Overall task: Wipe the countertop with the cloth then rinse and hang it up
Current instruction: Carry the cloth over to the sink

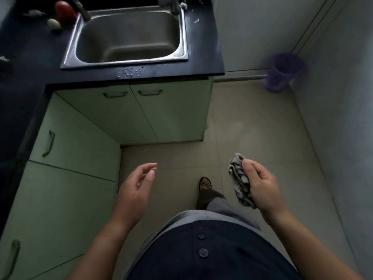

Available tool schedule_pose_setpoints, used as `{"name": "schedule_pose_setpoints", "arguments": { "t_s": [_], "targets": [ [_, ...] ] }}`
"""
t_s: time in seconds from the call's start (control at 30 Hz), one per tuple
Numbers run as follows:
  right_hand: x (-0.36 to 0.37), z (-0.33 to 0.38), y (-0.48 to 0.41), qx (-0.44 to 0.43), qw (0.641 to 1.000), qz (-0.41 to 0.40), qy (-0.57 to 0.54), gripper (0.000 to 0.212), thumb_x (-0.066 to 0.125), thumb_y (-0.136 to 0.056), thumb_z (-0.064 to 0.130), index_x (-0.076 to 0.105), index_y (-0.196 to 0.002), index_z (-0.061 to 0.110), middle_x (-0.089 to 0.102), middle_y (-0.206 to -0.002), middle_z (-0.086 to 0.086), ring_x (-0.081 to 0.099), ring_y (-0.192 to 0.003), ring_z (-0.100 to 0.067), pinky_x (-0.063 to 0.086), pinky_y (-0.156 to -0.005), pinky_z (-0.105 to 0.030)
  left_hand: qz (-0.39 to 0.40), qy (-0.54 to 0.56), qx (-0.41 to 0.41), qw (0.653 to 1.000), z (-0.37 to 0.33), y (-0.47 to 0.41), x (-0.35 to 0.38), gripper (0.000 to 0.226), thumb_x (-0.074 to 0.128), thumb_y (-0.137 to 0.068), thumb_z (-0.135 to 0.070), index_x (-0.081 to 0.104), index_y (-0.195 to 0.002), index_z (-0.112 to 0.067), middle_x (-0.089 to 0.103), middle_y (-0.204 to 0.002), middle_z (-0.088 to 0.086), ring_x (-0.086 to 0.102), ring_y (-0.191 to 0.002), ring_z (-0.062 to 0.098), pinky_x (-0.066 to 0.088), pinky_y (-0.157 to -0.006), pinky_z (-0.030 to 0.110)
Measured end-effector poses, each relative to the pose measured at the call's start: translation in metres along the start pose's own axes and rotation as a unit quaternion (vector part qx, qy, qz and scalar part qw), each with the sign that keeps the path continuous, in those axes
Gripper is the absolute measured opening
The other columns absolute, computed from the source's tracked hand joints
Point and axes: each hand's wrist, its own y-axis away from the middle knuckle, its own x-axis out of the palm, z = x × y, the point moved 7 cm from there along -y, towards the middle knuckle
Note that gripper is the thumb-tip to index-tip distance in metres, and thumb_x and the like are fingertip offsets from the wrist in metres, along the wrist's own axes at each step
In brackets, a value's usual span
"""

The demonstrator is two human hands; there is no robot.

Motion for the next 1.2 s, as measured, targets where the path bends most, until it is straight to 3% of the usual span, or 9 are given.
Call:
{"name": "schedule_pose_setpoints", "arguments": {
  "t_s": [0.13,0.33,0.43,0.6,0.87,1.0,1.2],
  "targets": [
    [0.01,0.049,-0.083,-0.014,1.0,0.015,-0.007,0.018,0.053,-0.092,0.025,0.069,-0.083,0.027,0.072,-0.073,0.017,0.065,-0.07,0.003,0.049,-0.062,-0.011,-0.038,0.026,0.002,0.999,-0.038,-0.072,0.0,0.017,0.049,-0.094,-0.029,0.063,-0.102,-0.035,0.067,-0.104,-0.011,0.06,-0.097,-0.007,0.043,-0.078,0.005],
    [0.038,0.066,-0.153,0.023,0.999,0.04,-0.002,0.018,0.054,-0.091,0.027,0.07,-0.084,0.027,0.074,-0.083,0.008,0.067,-0.077,-0.005,0.052,-0.07,-0.018,-0.055,0.042,-0.034,0.997,-0.049,-0.132,0.0,0.023,0.048,-0.096,-0.021,0.063,-0.101,-0.037,0.068,-0.103,-0.015,0.06,-0.101,-0.005,0.043,-0.083,0.018],
    [0.06,0.075,-0.183,0.027,0.998,0.051,0.01,0.018,0.054,-0.091,0.027,0.07,-0.083,0.029,0.074,-0.08,0.012,0.067,-0.076,0.0,0.05,-0.064,-0.01,-0.059,0.037,-0.038,0.997,-0.054,-0.165,-0.01,0.024,0.049,-0.096,-0.02,0.064,-0.101,-0.037,0.068,-0.103,-0.014,0.06,-0.101,-0.006,0.044,-0.082,0.012],
    [0.118,0.108,-0.254,0.004,0.998,0.06,0.02,0.019,0.054,-0.092,0.025,0.07,-0.082,0.028,0.073,-0.077,0.018,0.065,-0.072,0.005,0.047,-0.062,-0.007,-0.068,0.032,-0.025,0.997,-0.065,-0.243,-0.038,0.023,0.049,-0.096,-0.019,0.064,-0.102,-0.036,0.068,-0.103,-0.01,0.06,-0.098,-0.007,0.041,-0.077,0.002],
    [0.249,0.176,-0.361,-0.044,0.997,0.061,0.007,0.023,0.054,-0.092,0.028,0.073,-0.08,0.037,0.072,-0.076,0.016,0.063,-0.072,0.001,0.049,-0.066,-0.014,-0.023,-0.002,0.019,1.0,-0.095,-0.404,-0.115,0.017,0.051,-0.094,-0.03,0.063,-0.105,-0.034,0.069,-0.102,-0.014,0.06,-0.097,-0.005,0.04,-0.076,0.002],
    [0.307,0.21,-0.409,-0.072,0.993,0.091,0.034,0.018,0.057,-0.091,0.025,0.071,-0.08,0.028,0.072,-0.074,0.019,0.063,-0.07,0.006,0.045,-0.064,-0.007,0.008,-0.065,0.051,0.997,-0.122,-0.486,-0.142,0.018,0.05,-0.095,-0.026,0.061,-0.108,-0.033,0.065,-0.107,-0.013,0.057,-0.099,-0.006,0.042,-0.079,0.009],
    [0.353,0.268,-0.483,-0.101,0.986,0.116,0.065,0.017,0.059,-0.089,0.031,0.07,-0.079,0.038,0.072,-0.078,0.019,0.065,-0.075,0.004,0.046,-0.066,-0.007,0.011,-0.083,0.078,0.993,-0.166,-0.575,-0.154,0.022,0.051,-0.094,-0.027,0.062,-0.113,-0.024,0.065,-0.106,-0.011,0.057,-0.099,-0.005,0.043,-0.077,0.006]
  ]
}}
